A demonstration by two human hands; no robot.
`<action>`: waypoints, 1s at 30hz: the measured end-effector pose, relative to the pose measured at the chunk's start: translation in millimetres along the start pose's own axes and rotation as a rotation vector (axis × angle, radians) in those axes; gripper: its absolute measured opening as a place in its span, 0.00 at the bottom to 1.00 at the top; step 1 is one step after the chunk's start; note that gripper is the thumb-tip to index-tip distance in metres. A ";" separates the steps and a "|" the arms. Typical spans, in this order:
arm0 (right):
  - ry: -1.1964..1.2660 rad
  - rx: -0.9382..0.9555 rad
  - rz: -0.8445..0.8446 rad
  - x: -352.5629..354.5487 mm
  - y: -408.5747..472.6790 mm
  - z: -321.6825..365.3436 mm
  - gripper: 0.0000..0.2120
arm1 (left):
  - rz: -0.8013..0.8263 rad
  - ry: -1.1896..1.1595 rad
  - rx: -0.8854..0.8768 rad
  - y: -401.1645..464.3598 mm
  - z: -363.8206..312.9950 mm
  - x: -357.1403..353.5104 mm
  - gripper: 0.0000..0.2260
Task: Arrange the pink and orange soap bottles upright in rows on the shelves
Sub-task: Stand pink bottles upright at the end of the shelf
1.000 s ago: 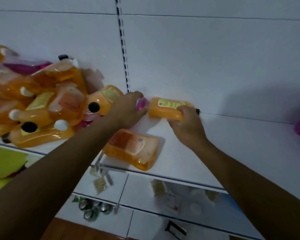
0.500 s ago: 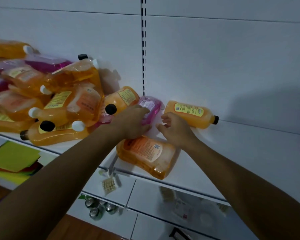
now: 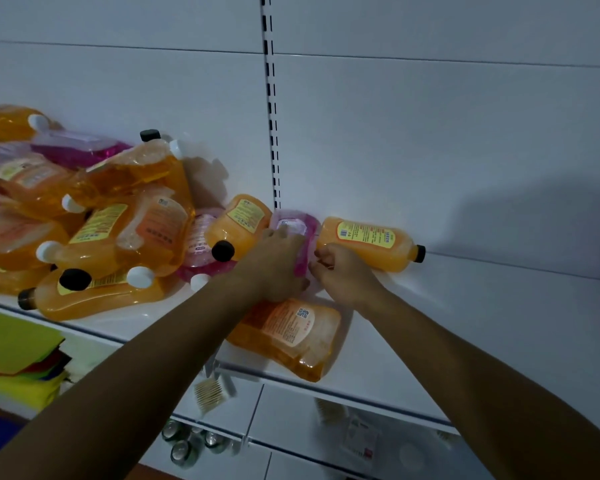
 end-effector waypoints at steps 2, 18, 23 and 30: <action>0.047 -0.004 0.030 -2.2 0.8 0.3 0.08 | 0.015 0.007 0.074 1.7 4.4 -0.3 0.32; 0.200 0.190 0.023 9.1 -0.8 2.0 0.28 | -0.016 -0.206 0.018 15.6 4.6 17.1 0.40; -0.420 0.388 -0.015 8.3 5.9 13.8 0.47 | -0.069 -0.883 0.068 3.0 3.3 27.2 0.25; 0.044 0.234 -0.243 21.9 14.5 28.2 0.45 | -0.242 -1.063 0.098 -7.2 9.5 50.9 0.20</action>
Point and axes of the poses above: each hand's wrist, its own y-axis towards the middle knuckle, its own x-axis out of the back of the hand, z = x × y, the point moved 2 cm from there along y, towards the middle knuckle, and after that the axes turned 12 degrees about -y, right-handed, at the moved point
